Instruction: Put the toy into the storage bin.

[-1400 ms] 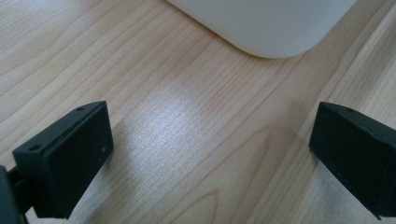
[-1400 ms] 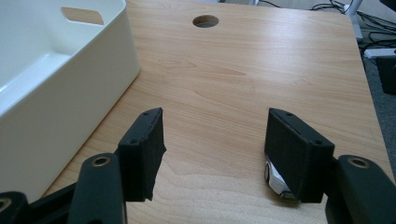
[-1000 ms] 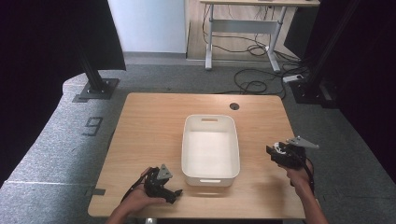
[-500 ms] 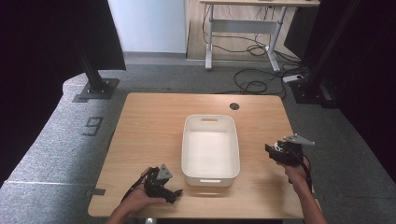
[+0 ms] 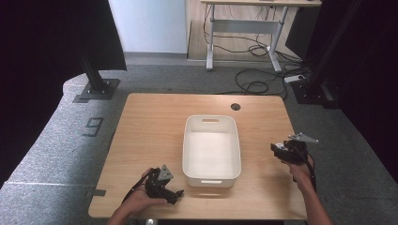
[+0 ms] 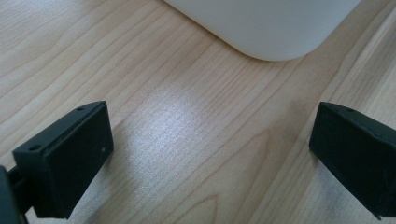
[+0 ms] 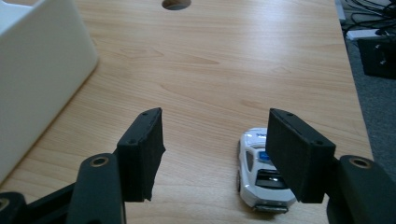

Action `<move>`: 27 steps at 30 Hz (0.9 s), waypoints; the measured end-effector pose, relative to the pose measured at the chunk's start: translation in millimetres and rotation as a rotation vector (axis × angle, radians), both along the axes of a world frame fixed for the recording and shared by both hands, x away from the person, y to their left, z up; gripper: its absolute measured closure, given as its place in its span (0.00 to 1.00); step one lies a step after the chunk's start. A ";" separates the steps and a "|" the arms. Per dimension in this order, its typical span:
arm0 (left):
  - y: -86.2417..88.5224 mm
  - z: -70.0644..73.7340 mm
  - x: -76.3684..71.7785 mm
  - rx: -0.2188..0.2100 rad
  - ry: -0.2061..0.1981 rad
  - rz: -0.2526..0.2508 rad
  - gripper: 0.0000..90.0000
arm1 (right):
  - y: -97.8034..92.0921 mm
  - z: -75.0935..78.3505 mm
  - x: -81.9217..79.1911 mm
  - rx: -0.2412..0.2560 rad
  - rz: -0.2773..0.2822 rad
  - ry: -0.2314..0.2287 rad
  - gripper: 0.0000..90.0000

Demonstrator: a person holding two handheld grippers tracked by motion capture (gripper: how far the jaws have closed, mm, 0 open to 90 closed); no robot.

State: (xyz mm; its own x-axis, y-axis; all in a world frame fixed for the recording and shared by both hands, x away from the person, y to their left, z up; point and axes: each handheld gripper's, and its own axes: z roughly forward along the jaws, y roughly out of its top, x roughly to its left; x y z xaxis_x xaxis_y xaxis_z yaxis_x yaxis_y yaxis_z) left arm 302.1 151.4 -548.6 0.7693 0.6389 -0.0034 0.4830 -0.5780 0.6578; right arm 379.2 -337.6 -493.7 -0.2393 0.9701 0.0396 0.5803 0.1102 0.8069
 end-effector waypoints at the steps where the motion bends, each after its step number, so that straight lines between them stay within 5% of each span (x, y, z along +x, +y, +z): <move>1: -0.1 0.0 0.1 0.000 0.000 0.000 0.00 | -1.2 -1.1 1.2 -0.001 -0.001 0.002 0.40; 27: -0.5 0.0 0.2 -0.001 0.000 0.001 0.00 | -16.5 -12.9 6.6 0.007 -0.073 0.035 0.39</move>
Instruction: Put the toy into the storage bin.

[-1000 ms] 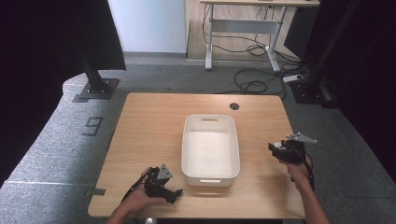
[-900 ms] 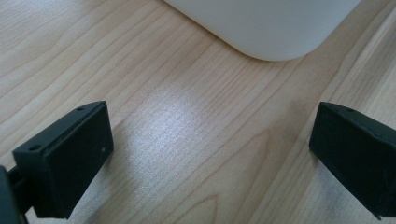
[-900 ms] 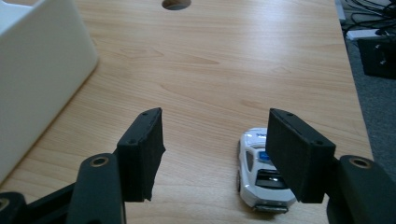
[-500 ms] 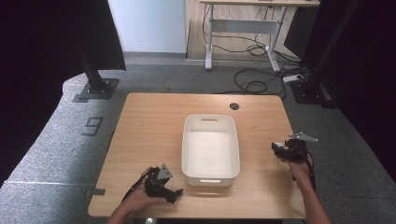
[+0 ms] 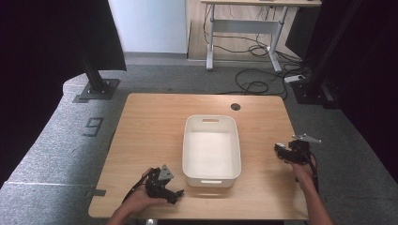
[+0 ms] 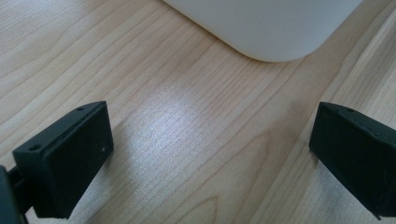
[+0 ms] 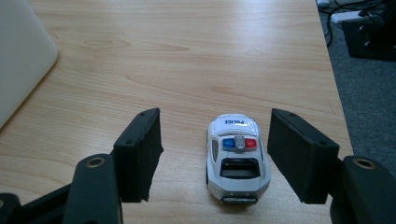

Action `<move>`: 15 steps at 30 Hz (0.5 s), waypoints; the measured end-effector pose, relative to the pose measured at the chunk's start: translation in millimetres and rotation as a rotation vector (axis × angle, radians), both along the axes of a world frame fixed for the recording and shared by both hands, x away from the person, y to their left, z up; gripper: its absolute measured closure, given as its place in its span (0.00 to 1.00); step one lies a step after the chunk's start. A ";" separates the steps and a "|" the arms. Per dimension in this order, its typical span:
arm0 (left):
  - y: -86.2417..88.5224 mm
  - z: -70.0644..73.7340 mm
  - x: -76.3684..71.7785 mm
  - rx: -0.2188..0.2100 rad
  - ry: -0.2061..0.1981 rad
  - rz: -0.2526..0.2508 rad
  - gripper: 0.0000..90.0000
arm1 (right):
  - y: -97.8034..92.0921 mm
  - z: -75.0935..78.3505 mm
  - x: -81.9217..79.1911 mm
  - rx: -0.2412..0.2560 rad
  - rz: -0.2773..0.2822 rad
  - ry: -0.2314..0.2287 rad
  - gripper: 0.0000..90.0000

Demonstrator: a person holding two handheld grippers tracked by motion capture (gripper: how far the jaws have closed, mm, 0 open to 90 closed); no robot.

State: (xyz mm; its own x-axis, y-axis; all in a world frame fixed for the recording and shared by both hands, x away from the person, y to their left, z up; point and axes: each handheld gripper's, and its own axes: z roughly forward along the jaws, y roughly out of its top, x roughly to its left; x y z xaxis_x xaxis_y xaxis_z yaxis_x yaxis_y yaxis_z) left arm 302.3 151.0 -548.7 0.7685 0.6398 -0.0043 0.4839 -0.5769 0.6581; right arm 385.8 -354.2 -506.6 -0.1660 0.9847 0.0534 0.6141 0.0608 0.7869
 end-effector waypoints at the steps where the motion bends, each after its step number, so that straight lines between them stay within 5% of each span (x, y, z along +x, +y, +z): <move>1: 0.0 0.0 0.0 0.000 0.000 0.000 0.00 | -0.3 -0.4 0.1 -0.002 -0.002 0.003 0.39; 15: 0.0 0.0 0.0 0.000 0.000 0.000 0.00 | -2.8 -8.5 2.7 -0.029 -0.031 0.042 0.39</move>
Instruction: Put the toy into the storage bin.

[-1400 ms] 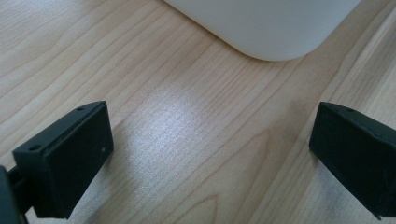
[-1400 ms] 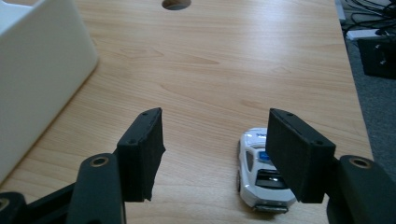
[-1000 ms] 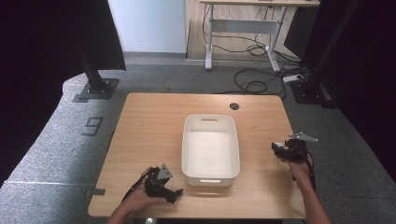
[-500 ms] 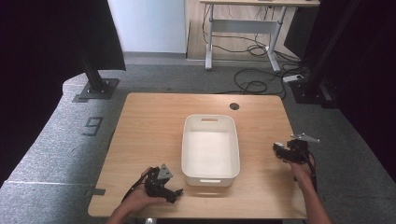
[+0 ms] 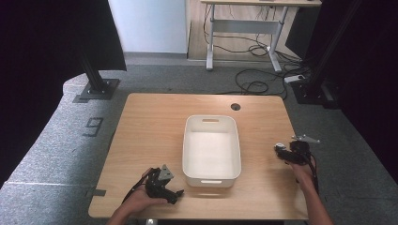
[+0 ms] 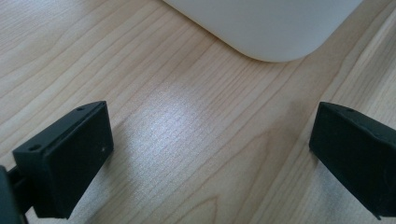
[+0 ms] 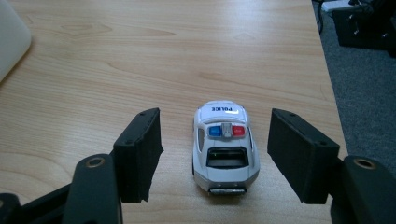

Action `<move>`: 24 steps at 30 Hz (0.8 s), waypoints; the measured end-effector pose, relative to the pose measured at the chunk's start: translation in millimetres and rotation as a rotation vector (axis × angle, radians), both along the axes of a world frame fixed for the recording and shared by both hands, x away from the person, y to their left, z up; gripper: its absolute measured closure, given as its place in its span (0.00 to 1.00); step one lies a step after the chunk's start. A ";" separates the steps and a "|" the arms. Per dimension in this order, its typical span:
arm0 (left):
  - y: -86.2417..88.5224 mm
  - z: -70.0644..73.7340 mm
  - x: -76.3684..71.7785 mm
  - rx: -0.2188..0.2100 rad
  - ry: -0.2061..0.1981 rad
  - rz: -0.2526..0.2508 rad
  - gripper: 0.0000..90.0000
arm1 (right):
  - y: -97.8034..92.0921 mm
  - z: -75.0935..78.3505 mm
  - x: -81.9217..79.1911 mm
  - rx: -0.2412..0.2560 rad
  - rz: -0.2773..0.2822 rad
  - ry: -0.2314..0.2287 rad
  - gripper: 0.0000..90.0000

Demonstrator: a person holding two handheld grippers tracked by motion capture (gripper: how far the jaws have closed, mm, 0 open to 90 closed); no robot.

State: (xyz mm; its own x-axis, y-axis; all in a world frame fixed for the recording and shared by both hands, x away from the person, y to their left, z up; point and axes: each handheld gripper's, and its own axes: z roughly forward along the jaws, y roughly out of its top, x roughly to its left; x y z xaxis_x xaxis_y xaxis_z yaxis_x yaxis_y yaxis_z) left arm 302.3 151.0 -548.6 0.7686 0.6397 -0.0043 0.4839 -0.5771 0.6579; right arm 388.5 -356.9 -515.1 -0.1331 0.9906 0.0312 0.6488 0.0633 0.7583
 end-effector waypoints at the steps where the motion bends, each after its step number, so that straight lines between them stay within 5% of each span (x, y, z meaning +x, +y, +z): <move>1: 0.0 0.0 0.0 0.000 0.000 0.000 0.00 | -0.4 -1.2 0.1 0.000 -0.002 0.007 0.39; 19: 0.0 0.0 -0.1 0.000 0.000 0.001 0.00 | -0.8 -14.7 3.4 -0.016 -0.017 0.047 0.39; 24: 0.0 0.0 -0.1 0.000 0.000 0.000 0.00 | -6.6 -19.0 5.5 0.016 -0.041 0.057 0.39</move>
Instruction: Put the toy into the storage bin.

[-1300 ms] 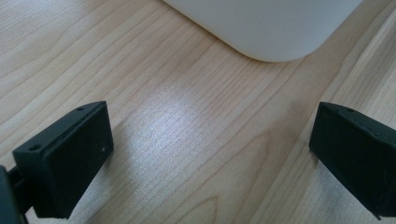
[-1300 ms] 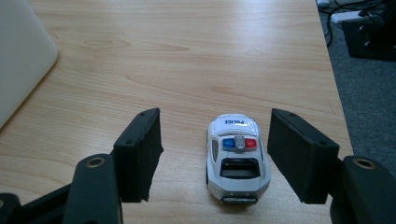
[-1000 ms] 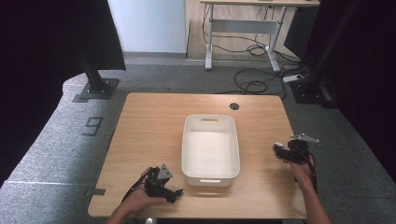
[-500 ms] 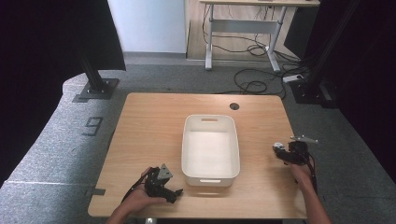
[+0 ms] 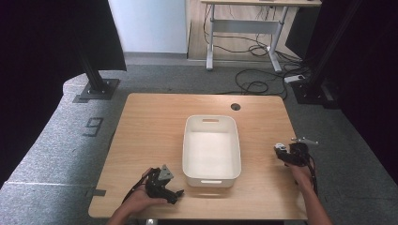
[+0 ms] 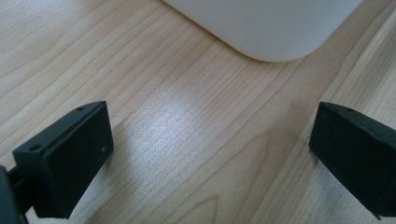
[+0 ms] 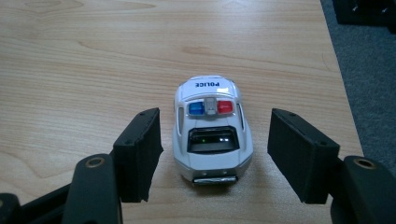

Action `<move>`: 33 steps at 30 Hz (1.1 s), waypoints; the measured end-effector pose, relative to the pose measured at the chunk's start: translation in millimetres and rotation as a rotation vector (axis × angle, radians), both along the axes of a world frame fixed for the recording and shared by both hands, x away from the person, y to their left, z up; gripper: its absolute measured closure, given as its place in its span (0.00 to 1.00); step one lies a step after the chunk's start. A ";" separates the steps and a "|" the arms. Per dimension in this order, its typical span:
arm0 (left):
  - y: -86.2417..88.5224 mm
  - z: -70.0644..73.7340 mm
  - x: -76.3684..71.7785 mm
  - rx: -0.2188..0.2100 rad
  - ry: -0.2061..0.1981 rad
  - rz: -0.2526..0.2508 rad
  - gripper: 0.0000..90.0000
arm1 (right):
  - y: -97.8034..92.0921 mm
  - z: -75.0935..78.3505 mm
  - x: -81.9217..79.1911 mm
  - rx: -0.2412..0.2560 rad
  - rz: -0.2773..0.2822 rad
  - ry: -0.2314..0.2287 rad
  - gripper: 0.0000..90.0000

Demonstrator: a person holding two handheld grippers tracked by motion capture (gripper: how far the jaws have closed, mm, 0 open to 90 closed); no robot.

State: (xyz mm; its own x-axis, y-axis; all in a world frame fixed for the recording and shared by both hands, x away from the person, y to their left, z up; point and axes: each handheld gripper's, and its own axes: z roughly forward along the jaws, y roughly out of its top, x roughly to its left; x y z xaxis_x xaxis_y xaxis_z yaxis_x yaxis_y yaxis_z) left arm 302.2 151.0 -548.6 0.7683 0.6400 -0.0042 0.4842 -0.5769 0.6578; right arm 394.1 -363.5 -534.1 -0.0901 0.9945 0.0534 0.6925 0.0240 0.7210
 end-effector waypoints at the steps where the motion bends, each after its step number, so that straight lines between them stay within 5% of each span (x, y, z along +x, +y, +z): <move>1: 0.0 0.0 0.0 0.000 0.000 0.000 0.00 | -0.4 -0.2 0.3 0.008 0.000 -0.003 0.39; 11: 0.0 0.0 0.0 0.000 0.000 0.001 0.00 | 0.7 -0.1 7.4 0.012 0.000 -0.008 0.40; 23: 0.0 0.0 0.0 0.000 0.000 0.000 0.00 | 8.8 -5.9 17.9 -0.042 -0.011 0.026 0.40; 33: 0.0 0.0 0.0 0.000 0.000 0.001 0.00 | 6.2 -8.4 19.2 -0.021 -0.033 0.032 0.45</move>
